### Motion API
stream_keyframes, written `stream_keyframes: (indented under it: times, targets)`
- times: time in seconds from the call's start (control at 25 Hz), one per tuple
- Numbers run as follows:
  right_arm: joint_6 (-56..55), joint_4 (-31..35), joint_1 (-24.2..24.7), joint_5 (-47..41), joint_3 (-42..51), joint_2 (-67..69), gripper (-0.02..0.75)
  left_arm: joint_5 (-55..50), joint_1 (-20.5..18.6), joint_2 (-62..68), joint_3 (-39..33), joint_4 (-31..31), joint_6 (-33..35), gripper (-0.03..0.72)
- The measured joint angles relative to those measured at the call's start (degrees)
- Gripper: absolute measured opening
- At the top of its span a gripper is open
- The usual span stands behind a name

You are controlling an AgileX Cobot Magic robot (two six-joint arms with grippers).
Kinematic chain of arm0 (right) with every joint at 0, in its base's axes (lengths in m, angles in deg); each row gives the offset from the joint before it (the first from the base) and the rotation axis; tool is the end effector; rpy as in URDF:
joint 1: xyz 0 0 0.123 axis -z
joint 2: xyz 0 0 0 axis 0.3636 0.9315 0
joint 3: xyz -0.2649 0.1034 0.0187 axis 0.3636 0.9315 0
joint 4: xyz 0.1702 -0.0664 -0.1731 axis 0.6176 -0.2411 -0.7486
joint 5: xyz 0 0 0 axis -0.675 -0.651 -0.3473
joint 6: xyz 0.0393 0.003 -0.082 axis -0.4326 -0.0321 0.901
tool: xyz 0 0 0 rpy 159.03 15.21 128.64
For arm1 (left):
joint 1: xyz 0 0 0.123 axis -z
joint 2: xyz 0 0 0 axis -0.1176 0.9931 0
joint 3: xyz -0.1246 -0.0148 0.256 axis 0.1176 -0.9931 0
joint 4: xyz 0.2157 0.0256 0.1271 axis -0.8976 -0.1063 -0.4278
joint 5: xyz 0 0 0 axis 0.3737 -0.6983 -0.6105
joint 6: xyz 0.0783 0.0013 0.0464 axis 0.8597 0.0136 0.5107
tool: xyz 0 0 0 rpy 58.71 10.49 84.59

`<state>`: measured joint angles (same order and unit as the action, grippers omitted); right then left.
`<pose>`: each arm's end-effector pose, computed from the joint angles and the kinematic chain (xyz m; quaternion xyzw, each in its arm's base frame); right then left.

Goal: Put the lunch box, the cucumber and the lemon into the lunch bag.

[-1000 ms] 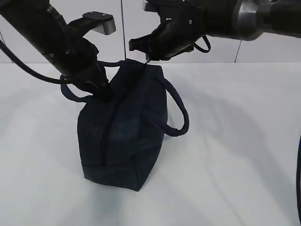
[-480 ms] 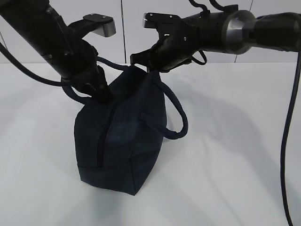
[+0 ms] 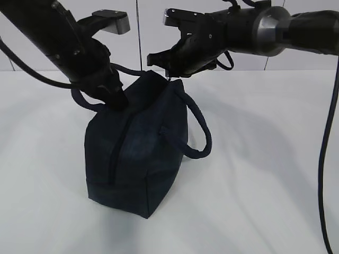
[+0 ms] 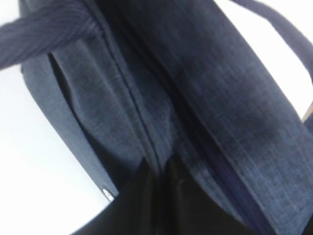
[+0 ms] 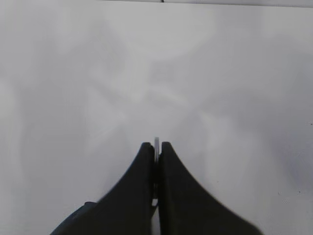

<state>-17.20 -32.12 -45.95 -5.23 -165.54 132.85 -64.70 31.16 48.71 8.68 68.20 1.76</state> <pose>0.4746 0.2172 0.2109 -0.0654 0.9110 0.1406 0.3820 0.3393 -0.1905 0.2646 0.3939 0.8832 -0.1897 0.1699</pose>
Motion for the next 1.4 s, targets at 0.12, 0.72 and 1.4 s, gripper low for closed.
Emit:
stream_keyframes:
  times: [0.12, 0.72, 1.4]
  targets:
    - [0.0, -0.1, 0.2, -0.9, -0.1, 0.0, 0.0, 1.9, 0.0, 0.0, 1.7, -0.1, -0.5, 0.12]
    - [0.0, -0.1, 0.2, -2.1, -0.1, -0.1, 0.0, 9.6, 0.0, 4.0, 3.5, 3.9, -2.3, 0.295]
    - [0.9, -1.1, 0.5, -2.9, -0.3, -0.1, 0.0, 11.6, 0.0, 5.2, 3.5, 4.8, -2.4, -0.008]
